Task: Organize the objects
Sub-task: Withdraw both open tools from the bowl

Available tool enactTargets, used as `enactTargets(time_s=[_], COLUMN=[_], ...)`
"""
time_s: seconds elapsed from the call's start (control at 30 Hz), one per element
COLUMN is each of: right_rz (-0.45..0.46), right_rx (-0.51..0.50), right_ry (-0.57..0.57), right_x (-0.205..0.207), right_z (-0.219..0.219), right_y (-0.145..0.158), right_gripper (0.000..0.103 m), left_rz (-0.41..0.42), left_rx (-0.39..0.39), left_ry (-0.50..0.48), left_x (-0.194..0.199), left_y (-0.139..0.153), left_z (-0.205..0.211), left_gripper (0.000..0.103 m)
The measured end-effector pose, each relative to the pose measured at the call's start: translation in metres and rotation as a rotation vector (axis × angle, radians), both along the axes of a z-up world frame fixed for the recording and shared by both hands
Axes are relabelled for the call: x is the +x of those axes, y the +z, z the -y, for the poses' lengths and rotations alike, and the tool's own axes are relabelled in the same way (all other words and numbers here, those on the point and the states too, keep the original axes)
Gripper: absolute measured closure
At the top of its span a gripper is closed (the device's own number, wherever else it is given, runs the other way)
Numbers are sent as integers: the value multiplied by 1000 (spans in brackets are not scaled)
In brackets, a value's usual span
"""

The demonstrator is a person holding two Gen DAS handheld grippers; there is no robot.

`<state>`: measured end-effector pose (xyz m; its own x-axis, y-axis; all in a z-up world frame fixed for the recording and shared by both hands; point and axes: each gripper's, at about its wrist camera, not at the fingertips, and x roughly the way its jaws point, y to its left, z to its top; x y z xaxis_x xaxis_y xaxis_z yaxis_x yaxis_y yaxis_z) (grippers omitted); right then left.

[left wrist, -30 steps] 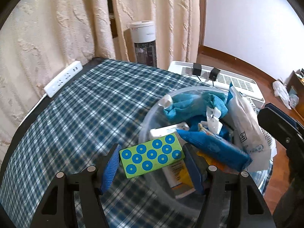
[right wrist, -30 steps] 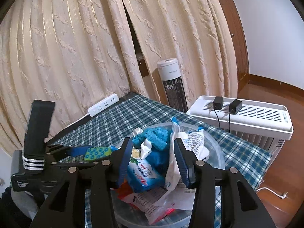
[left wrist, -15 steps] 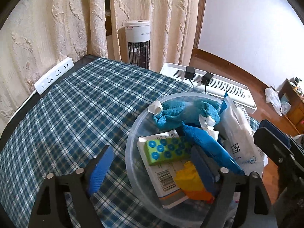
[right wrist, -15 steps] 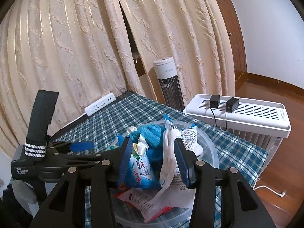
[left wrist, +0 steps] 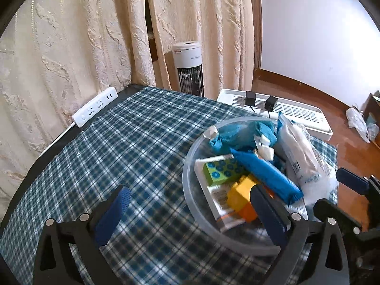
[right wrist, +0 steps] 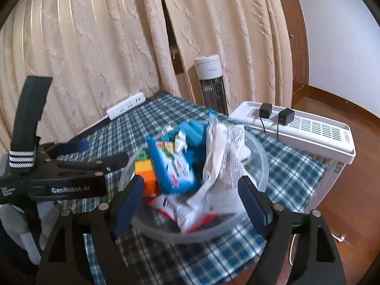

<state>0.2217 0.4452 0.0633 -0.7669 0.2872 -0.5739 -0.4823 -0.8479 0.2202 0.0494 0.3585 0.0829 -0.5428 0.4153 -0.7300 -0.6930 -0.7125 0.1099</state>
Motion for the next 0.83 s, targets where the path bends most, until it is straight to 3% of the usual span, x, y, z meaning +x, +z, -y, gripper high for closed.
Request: enactTargets(time_s=[0.3,0.83], right_rz=[66,89], right_rx=[30,39], right_ry=[-15,-2], right_x=[8,6], right_z=[15,33], right_y=[-11,-11], right_gripper=[6,5], left_rz=[-2,-79], left_rx=[-28,-45], left_ry=[1,-16], left_x=[16,36], left_y=[-3,-1], left_z=[12,25], left_gripper=[0,0])
